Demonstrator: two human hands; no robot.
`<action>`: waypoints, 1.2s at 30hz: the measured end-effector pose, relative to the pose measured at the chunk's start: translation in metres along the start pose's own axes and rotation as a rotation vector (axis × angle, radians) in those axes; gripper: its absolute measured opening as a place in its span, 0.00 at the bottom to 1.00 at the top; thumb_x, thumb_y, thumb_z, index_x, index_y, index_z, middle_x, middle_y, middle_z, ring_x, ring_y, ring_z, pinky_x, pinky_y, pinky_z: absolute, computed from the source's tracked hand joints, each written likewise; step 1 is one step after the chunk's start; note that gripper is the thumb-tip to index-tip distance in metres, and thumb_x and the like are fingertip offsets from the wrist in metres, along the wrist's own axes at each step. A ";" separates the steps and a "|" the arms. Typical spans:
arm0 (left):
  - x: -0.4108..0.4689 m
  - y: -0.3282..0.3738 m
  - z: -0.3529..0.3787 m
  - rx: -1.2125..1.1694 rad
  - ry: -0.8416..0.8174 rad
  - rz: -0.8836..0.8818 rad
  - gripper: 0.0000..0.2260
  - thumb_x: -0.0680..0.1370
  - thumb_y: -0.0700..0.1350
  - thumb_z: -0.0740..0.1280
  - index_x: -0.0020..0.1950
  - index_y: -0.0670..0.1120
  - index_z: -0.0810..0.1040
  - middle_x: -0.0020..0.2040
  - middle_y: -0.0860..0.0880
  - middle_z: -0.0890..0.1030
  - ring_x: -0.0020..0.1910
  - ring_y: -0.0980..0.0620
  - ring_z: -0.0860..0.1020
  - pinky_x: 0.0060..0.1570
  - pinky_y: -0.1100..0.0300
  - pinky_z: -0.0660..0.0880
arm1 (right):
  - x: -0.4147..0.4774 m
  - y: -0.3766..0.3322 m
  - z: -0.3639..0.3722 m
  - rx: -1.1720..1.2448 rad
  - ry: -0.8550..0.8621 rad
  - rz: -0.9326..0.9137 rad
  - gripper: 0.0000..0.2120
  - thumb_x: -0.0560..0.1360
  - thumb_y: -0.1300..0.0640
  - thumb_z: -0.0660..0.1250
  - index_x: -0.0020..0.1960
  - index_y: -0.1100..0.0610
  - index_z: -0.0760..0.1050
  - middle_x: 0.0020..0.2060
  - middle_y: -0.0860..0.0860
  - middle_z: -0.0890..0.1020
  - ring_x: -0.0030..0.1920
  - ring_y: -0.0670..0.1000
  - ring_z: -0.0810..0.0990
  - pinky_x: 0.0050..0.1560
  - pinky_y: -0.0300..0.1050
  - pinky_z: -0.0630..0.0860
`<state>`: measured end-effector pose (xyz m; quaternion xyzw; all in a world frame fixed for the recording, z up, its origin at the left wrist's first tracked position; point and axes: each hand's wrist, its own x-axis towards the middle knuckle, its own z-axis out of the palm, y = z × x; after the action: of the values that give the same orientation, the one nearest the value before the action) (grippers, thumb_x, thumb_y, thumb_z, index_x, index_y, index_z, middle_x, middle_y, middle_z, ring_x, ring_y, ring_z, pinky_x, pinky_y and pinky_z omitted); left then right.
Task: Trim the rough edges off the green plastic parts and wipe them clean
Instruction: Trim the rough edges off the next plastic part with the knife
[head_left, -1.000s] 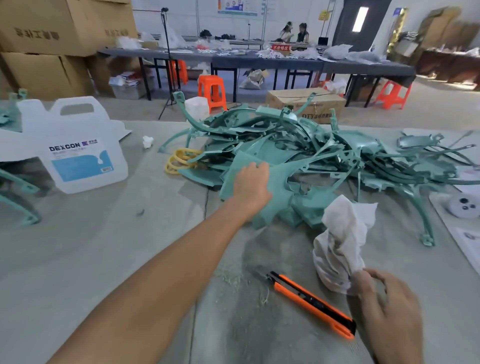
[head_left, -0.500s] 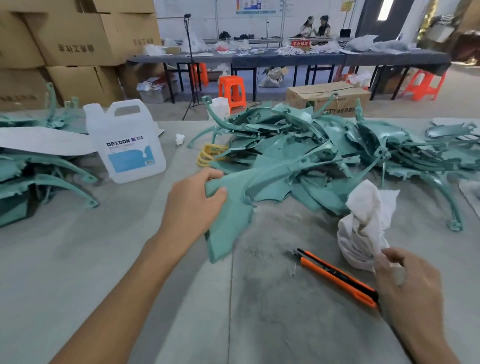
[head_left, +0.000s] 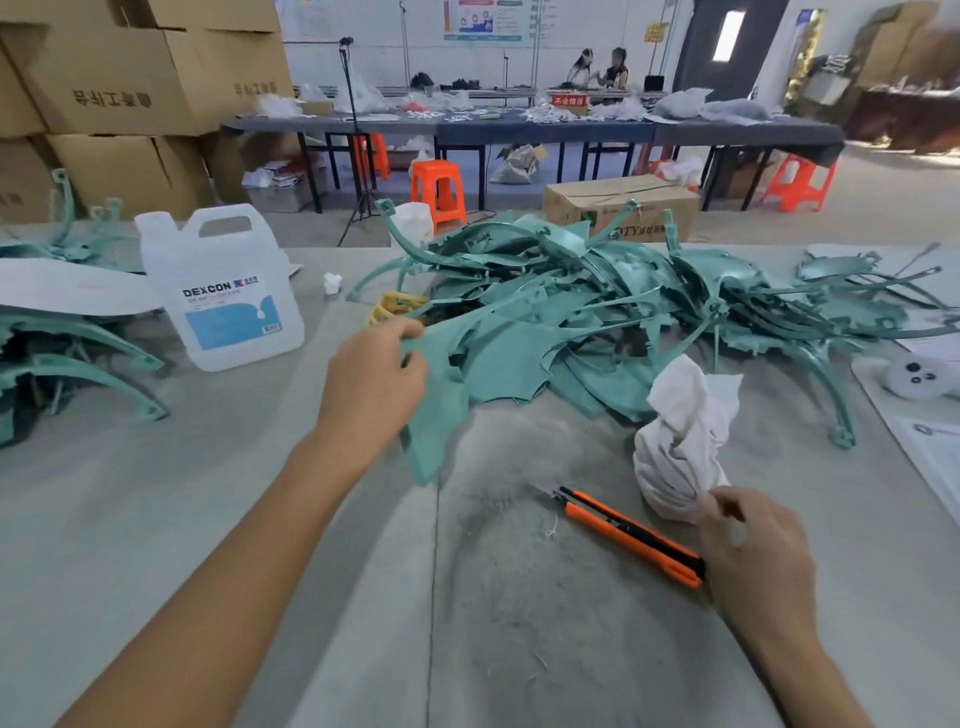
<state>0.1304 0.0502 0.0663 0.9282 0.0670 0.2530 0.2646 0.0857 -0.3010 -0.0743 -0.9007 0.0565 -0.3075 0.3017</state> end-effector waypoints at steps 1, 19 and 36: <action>-0.009 -0.010 -0.009 -0.038 -0.020 -0.048 0.14 0.76 0.43 0.68 0.61 0.53 0.82 0.58 0.53 0.84 0.51 0.50 0.79 0.52 0.57 0.72 | -0.001 -0.001 0.000 -0.008 0.015 -0.041 0.02 0.76 0.63 0.73 0.46 0.58 0.81 0.43 0.56 0.83 0.49 0.54 0.71 0.51 0.47 0.67; -0.148 -0.103 -0.035 0.202 -0.508 -0.218 0.39 0.61 0.83 0.60 0.63 0.60 0.70 0.58 0.62 0.74 0.59 0.53 0.75 0.59 0.52 0.72 | 0.000 -0.019 0.004 -0.165 -0.328 -0.469 0.21 0.76 0.41 0.61 0.47 0.54 0.87 0.38 0.50 0.84 0.41 0.59 0.81 0.49 0.51 0.72; -0.172 -0.053 0.030 0.152 -0.508 0.057 0.46 0.59 0.81 0.59 0.70 0.58 0.68 0.76 0.55 0.63 0.75 0.55 0.55 0.74 0.60 0.48 | -0.021 -0.071 -0.028 0.054 -0.601 -0.296 0.10 0.78 0.45 0.66 0.58 0.37 0.70 0.44 0.40 0.78 0.41 0.43 0.78 0.38 0.39 0.73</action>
<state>-0.0024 0.0368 -0.0582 0.9806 -0.0091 0.0136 0.1953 0.0463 -0.2516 -0.0260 -0.9411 -0.1748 -0.0699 0.2808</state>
